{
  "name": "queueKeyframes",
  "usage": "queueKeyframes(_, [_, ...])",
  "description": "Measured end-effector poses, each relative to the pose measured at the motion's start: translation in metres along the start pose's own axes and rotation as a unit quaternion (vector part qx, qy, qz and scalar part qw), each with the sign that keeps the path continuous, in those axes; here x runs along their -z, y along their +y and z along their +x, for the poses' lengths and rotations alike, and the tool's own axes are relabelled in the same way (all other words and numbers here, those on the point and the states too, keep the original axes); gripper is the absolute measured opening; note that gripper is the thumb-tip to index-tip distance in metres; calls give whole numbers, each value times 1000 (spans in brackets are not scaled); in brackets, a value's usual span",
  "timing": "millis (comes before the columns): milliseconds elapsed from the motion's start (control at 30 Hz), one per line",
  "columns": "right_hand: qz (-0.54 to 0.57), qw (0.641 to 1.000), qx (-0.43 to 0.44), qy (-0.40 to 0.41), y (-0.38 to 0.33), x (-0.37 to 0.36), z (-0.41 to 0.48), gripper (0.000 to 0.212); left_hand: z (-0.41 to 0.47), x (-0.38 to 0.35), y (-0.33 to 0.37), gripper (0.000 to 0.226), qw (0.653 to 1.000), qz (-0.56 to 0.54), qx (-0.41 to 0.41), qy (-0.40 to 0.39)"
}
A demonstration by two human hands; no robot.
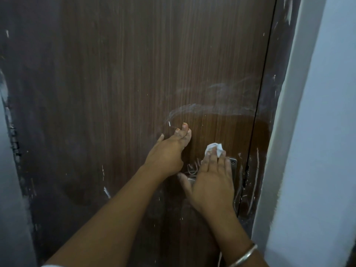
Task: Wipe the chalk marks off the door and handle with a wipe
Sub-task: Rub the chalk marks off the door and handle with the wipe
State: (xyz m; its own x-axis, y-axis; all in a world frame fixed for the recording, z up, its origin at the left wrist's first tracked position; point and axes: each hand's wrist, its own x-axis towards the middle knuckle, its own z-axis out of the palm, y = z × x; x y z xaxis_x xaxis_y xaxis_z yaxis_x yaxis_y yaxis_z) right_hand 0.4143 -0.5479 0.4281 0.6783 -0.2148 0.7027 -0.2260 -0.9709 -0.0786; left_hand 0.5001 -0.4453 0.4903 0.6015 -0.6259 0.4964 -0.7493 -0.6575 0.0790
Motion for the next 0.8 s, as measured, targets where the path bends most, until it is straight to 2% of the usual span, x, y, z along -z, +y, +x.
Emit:
queueKeyframes(100, [-24, 999, 23, -34, 2, 0, -1, 98, -4, -1, 7, 89, 1000, 25, 5, 14])
queueKeyframes(267, [-44, 995, -83, 15, 11, 7, -1, 98, -6, 1, 13, 94, 998, 55, 13, -4])
queueKeyframes(400, [-49, 996, -78, -4, 14, 8, 1, 95, -7, 3, 16, 90, 998, 68, 17, -6])
queueKeyframes(533, [-70, 987, -142, -1, 32, 15, -2, 94, -6, 2, 21, 85, 994, 105, 21, 3])
queueKeyframes(667, [-71, 987, -144, -5, 37, 17, -2, 92, -5, 3, 31, 88, 993, 116, 17, -18])
queueKeyframes(800, [-72, 988, -135, -27, 38, 13, -4, 100, -4, 10, 31, 90, 994, 99, -6, -48])
